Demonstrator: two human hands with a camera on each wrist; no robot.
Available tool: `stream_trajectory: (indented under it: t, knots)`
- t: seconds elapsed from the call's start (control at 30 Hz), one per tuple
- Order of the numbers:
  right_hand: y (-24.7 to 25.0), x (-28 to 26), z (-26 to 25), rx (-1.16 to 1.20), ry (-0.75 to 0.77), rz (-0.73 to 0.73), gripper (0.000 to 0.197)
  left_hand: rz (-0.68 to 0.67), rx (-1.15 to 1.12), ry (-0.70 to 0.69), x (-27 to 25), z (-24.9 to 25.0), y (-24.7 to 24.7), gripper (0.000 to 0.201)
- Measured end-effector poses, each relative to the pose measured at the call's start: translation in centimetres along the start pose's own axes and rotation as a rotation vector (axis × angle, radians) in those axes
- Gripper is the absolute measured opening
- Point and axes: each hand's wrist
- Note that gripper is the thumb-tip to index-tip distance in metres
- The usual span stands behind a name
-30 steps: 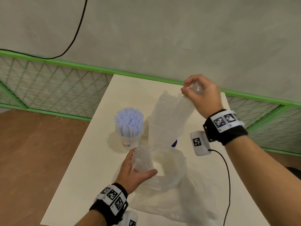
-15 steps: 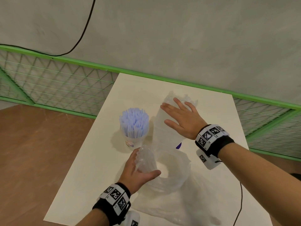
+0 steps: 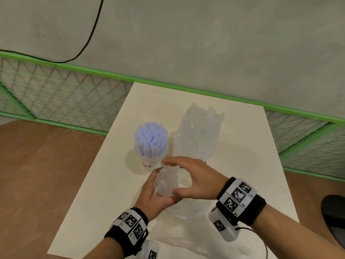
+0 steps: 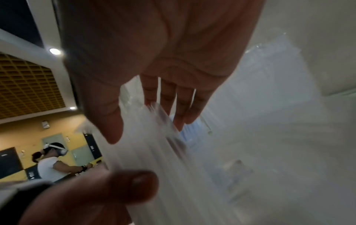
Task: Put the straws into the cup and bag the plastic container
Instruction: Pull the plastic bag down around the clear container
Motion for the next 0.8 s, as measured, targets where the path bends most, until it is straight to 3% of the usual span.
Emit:
stream_trajectory:
  t: [0.2,0.37,0.67,0.8]
  knots:
    - [-1.8,-0.6,0.6,0.123,-0.024,0.111,0.043,-0.034,0.016,-0.036,-0.3,0.7,0.1,0.059]
    - [-3.1,-1.2,0.6,0.182,-0.056,0.196,0.028,-0.033,-0.032,-0.04,-0.6,0.8,0.4,0.065]
    - [-4.7,-1.3,1.2,0.205,0.0,0.424,0.022,0.014,-0.039,-0.026,-0.9,0.2,0.4,0.051]
    - [-5.1,-1.4,1.3,0.236,0.015,0.425,0.015,0.028,-0.031,-0.034,-0.9,0.0,0.3,0.047]
Point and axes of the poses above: each hand's wrist, its own x-axis towards the middle knuckle, its own y-axis out of the back of the hand, z = x × y, and after that the axes turned 13 degrees about -y, right-handed
